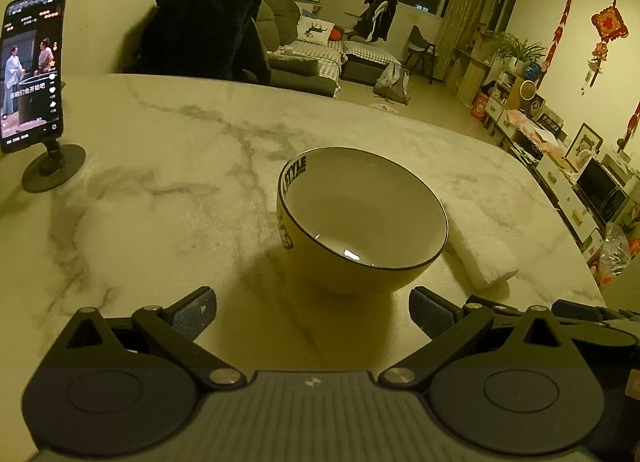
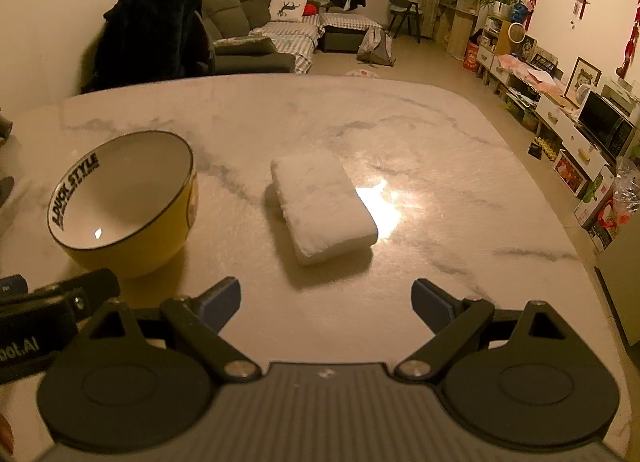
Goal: Clean bowl
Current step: 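Move the right tool toward the white sponge while the left tool approaches the yellow bowl rim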
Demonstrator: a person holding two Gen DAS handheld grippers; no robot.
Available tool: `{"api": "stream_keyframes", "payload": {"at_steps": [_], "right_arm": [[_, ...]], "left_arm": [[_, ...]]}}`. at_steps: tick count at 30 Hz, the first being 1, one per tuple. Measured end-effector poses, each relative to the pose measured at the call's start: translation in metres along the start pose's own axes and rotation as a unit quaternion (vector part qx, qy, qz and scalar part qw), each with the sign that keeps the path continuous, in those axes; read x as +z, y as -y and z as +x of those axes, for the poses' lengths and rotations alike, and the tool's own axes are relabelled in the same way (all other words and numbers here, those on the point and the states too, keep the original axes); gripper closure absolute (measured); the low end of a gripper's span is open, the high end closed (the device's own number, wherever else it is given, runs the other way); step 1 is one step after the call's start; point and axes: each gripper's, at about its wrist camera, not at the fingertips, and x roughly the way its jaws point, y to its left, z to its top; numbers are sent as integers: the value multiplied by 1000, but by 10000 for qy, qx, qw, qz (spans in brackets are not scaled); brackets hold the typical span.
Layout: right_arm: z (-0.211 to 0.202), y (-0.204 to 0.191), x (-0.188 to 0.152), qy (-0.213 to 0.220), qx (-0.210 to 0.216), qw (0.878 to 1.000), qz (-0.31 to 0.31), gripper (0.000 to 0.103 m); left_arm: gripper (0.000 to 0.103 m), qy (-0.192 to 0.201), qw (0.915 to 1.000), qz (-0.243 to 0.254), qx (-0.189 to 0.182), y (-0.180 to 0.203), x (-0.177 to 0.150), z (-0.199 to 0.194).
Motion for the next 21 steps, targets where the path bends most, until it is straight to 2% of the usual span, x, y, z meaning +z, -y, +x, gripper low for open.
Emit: {"api": "stream_keyframes", "payload": {"at_steps": [8,13,17,21], "right_arm": [[7,-4,-9,-70,-37,10000,-15,9],[4,0,-11,34,-89,9999,-117,10],[-3,12,-16,174,108,9998,29,10],[-7,24,-27,385,378,9984,166,10]], "left_arm": [[1,-11,9999,0,-117,-3,6,5],[1,25,9992,40,-408,-5,14,-2],[1,103,9981,-50,-603,-10,23,-4],[1,69,9985,-76,-532,-13,31,6]]}}
